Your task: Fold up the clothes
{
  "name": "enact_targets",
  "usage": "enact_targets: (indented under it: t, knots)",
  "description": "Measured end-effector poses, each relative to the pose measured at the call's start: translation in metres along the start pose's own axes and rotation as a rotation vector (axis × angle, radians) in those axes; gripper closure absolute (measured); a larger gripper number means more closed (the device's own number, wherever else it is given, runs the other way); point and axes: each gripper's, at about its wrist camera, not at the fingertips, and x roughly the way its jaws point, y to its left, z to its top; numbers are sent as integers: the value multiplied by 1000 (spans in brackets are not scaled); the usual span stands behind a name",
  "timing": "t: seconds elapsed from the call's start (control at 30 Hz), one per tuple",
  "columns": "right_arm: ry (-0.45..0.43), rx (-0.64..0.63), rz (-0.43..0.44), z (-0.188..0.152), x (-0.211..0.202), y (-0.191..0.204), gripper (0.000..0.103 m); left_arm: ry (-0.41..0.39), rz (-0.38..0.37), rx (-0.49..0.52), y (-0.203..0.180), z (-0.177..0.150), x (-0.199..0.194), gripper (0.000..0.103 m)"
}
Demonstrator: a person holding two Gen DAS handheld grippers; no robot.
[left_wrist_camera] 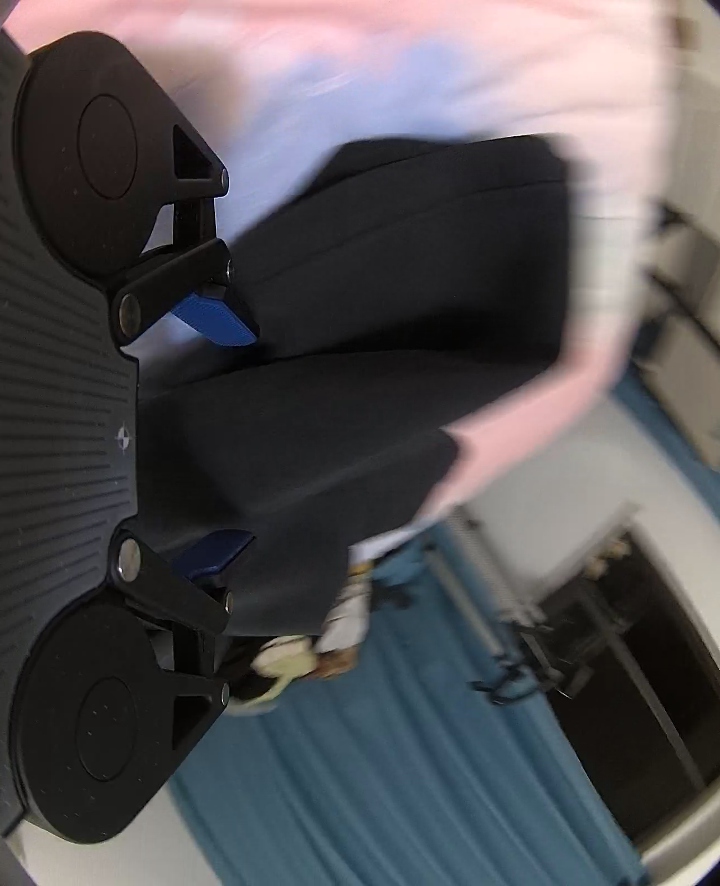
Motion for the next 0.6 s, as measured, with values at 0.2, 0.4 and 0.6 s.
enact_targets:
  t: [0.2,0.4,0.6]
  knots:
    - [-24,-67,20,-6,1,17,85,92,-12,-51,7,4,44,87]
    - [-146,-139,124,-15,-33,55,97,-30,-168,-3,-7,18,25,100]
    - [-394,-216,307,-24,-78,82,100,-213,-364,-121,14,48,-8,99]
